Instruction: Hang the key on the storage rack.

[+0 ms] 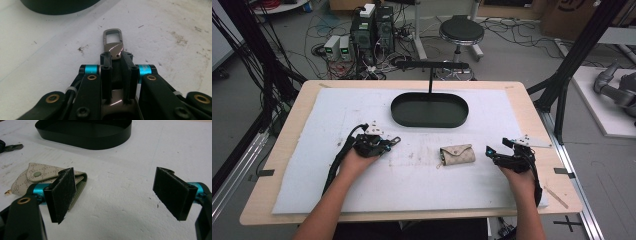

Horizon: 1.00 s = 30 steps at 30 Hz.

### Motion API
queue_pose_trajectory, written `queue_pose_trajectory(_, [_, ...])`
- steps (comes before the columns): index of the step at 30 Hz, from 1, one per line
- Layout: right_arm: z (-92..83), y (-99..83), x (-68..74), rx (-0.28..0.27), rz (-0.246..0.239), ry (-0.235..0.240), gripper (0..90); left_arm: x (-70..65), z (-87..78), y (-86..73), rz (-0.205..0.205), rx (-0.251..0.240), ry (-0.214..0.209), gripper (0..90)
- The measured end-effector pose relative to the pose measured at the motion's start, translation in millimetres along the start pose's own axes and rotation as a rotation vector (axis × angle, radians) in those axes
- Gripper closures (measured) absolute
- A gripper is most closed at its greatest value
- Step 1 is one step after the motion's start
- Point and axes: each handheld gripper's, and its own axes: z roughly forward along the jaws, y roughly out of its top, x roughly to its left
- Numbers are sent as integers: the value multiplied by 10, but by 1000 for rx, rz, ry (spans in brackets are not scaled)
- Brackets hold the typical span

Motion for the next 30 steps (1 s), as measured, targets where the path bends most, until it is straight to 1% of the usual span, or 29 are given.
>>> queue_pose_trajectory(3, [-1, 0, 2, -1, -3, 0, 189, -5, -5, 2, 16, 2, -1, 807])
queue_pose_trajectory(6, [-1, -1, -1, -1, -3, 1, 190, 15, -18, -4, 14, -8, -18, 824])
queue_pose_trajectory(8, [-1, -1, -2, -1, -2, 1, 190, 17, -29, -1, 17, -16, -21, 828])
queue_pose_trajectory(9, [2, -1, -3, 0, 0, 1, 190, 17, -65, 12, 16, -45, -29, 837])
queue_pose_trajectory(10, [3, -2, -4, 0, 1, 1, 190, 17, -65, 12, 16, -45, -29, 839])
queue_pose_trajectory(11, [3, -2, -4, 0, 1, 1, 190, 21, -97, 25, 14, -73, -38, 839])
queue_pose_trajectory(12, [6, -2, -8, -1, -2, 1, 189, 22, -125, 37, 6, -98, -38, 841])
queue_pose_trajectory(13, [6, -2, -8, -1, -2, 1, 189, 32, -157, 52, 9, -115, -37, 841])
queue_pose_trajectory(16, [6, -1, -8, -1, -1, 2, 189, 63, -252, 108, -9, -161, -40, 842])
queue_pose_trajectory(17, [5, -1, -8, -2, 0, 2, 189, 88, -306, 149, -18, -187, -45, 842])
queue_pose_trajectory(18, [5, 0, -7, -3, 1, 2, 189, 101, -338, 175, -20, -199, -42, 842])
queue_pose_trajectory(19, [5, 0, -7, -3, 1, 2, 189, 101, -338, 175, -20, -199, -42, 842])
queue_pose_trajectory(20, [4, 2, -6, -5, -1, 3, 189, 129, -394, 234, -22, -224, -41, 842])
queue_pose_trajectory(21, [4, 2, -6, -5, -1, 3, 189, 129, -394, 234, -22, -224, -41, 842])
queue_pose_trajectory(23, [4, 4, -2, -8, 1, 3, 189, 164, -474, 332, -16, -252, -26, 842])
queue_pose_trajectory(24, [4, 4, -2, -8, 1, 3, 189, 164, -474, 332, -16, -252, -26, 842])
queue_pose_trajectory(25, [5, 4, -1, -8, 2, 2, 189, 175, -501, 367, -13, -270, -12, 842])
queue_pose_trajectory(27, [6, 4, -3, -7, 1, 2, 189, 200, -525, 432, -16, -285, -12, 841])
queue_pose_trajectory(28, [6, 5, -3, -7, 0, 2, 190, 210, -535, 467, -11, -289, -7, 841])
queue_pose_trajectory(29, [7, 4, -4, -5, 4, 2, 190, 230, -552, 534, -7, -302, 0, 841])
queue_pose_trajectory(30, [7, 4, -4, -5, 4, 2, 190, 230, -552, 534, -7, -302, 0, 841])
